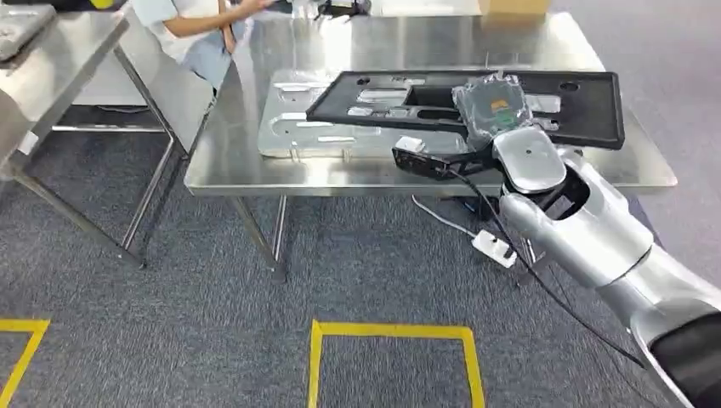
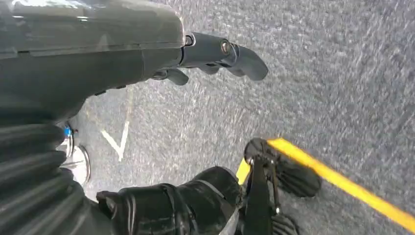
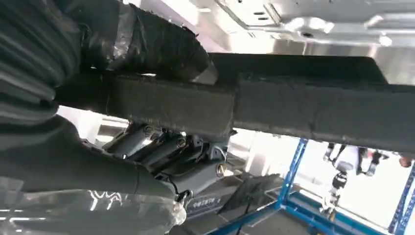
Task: Take the parts from the cabinet and place them on the table.
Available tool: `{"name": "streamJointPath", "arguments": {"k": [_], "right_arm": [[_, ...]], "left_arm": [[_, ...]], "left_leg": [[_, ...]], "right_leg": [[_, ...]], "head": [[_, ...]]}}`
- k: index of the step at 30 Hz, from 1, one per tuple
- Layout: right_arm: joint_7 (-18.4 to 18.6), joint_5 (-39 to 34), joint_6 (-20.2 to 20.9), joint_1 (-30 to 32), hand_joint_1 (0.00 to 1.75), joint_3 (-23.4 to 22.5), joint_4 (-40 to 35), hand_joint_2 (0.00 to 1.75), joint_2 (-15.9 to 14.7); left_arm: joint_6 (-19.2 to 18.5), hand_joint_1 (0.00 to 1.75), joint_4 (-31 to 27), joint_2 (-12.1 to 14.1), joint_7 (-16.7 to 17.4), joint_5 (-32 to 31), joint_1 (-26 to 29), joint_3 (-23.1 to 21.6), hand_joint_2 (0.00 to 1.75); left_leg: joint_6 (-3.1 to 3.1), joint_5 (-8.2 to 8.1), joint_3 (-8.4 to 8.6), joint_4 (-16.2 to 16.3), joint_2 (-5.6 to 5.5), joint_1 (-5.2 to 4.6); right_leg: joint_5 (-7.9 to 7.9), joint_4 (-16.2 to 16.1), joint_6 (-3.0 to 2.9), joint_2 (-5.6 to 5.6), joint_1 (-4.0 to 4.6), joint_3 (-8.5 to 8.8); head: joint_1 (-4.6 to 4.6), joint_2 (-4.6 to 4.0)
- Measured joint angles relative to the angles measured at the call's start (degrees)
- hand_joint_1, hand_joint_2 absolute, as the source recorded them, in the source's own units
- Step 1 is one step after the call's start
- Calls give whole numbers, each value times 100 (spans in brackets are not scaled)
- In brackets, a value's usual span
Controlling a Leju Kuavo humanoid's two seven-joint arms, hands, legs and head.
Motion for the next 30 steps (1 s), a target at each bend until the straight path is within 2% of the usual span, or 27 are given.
{"name": "streamJointPath", "arguments": {"k": [1, 2, 4, 5, 6, 7, 8, 10, 11, 12, 15, 16, 17, 18, 20, 21, 22, 23, 25, 27, 30], "right_arm": [[-81, 13, 2, 4, 175, 4, 26, 175, 0], [-153, 44, 11, -7, 175, 11, 41, 175, 13], [-241, 72, 13, -26, 175, 48, 81, 175, 33], [-267, 72, 11, -13, 175, 74, 98, 175, 48], [-286, 72, 9, 4, 175, 107, 125, 175, 63], [-289, 74, 7, 13, 175, 148, 146, 175, 81], [-308, 74, 7, 11, 175, 171, 162, 175, 90], [-352, 96, 2, -21, 175, 183, 194, 175, 131], [-380, 111, 0, -65, 175, 206, 219, 175, 160], [-404, 122, -2, -109, 175, 242, 251, 175, 181], [-488, 125, -28, -140, 175, 313, 332, 175, 304], [-525, 127, -42, -160, 175, 328, 356, 175, 367], [-551, 136, -70, -206, 175, 348, 396, 175, 405], [-566, 138, -105, -257, 175, 361, 433, 175, 472], [-601, 140, -142, -297, 175, 394, 488, 175, 557], [-616, 140, -142, -297, 175, 428, 522, 175, 592], [-623, 140, -142, -292, 175, 455, 564, 175, 618], [-632, 140, -144, -298, 175, 468, 606, 175, 638], [-647, 140, -149, -367, 175, 481, 657, 175, 706], [-654, 140, -155, -446, 175, 531, 710, 175, 783], [-662, 133, -149, -449, 175, 575, 774, 175, 863]], "left_arm": [[-9, 0, 0, -4, 50, 2, -5, 0, 175], [-13, 0, 0, -4, 59, 13, -5, 0, 175], [-7, 0, 0, -4, 111, 39, -12, 0, 175], [-4, 0, 0, -4, 133, 42, -10, 0, 175], [-2, 0, 0, -9, 155, 42, -7, 0, 175], [0, 0, 0, -9, 164, 44, -5, 0, 175], [4, 0, 0, -9, 170, 44, -7, 0, 175], [22, 0, 0, 0, 216, 48, -7, 0, 175], [24, 0, 0, 11, 238, 50, -8, 0, 175], [26, 0, 0, 11, 251, 48, -11, 0, 175], [31, 0, 0, 13, 260, 48, -22, 0, 175], [24, 0, 0, 9, 260, 48, -25, 0, 175], [20, 0, 0, 7, 249, 46, -21, 0, 175], [18, 0, 0, 7, 247, 46, -28, 0, 175], [15, 0, 0, 7, 247, 46, -50, 0, 175], [13, 0, 0, 4, 247, 46, -54, 0, 175], [9, 0, 0, 4, 247, 46, -49, 0, 175], [7, 0, 0, -4, 241, 46, -43, 0, 175], [2, 0, 0, -15, 219, 44, -41, 0, 175], [4, 0, 0, -4, 188, 44, -48, 0, 175], [22, 0, 0, -4, 177, 44, -30, 0, 175]], "left_leg": [[-78, -87, -41, 97, 16, 31], [-122, -230, -170, 363, 36, 34], [-179, -582, -646, 1261, 43, 48], [-189, -657, -859, 1611, 43, 50], [-186, -620, -985, 1753, 43, 50], [-173, -448, -963, 1611, 43, 50], [-147, -162, -813, 1215, 43, 49], [-52, 382, -361, 179, 43, 22], [-8, 283, -280, 31, 43, -2], [7, 283, -229, -91, 38, -42], [47, 282, -211, -126, 35, -55], [80, 320, -124, -223, 55, 44], [101, 311, -82, -253, 47, 28], [137, 302, -71, -248, 55, 23], [163, 258, -58, -228, 53, 22], [161, 237, -45, -213, 42, 24], [150, 214, -28, -199, 16, 30], [131, 181, -8, -172, -6, 36], [74, 87, 8, -61, -33, 46], [-6, 0, -61, 88, -36, -2], [-57, 7, -42, 12, -37, 15]], "right_leg": [[6, -42, -96, -7, -35, 36], [-1, -51, -122, -9, -45, 49], [-19, -49, -153, -7, -43, 65], [-34, -48, -163, -8, -38, 81], [-52, -48, -165, -6, -32, 101], [-71, -48, -166, -6, -24, 131], [-94, -48, -163, -6, -15, 165], [-140, -61, -152, -12, -8, 235], [-146, -80, -136, -12, -6, 241], [-146, -77, -105, -2, 9, 226], [-141, -148, -18, -3, -1, 266], [-185, -97, 6, -26, 6, 228], [-301, 105, 16, -38, 30, 150], [-497, 506, 16, -30, 28, -42], [-802, 1358, 38, -30, 21, -500], [-823, 1612, 50, -31, 19, -667], [-709, 1577, 57, -34, 12, -692], [-460, 1261, 57, -35, -1, -583], [88, 298, 51, -42, -26, -178], [-4, 22, 2, -26, -4, -50], [-15, 43, -91, -19, 19, -60]], "head": [[4, 0], [-4, 0], [-13, 0], [-9, 0], [-13, 0], [-11, 0], [-11, 0], [-7, 0], [-4, 0], [-5, 0], [-7, 0], [-7, 2], [26, 0], [35, 2], [33, 0], [31, 0], [41, 0], [48, 0], [50, 0], [46, 0], [24, 0]]}}
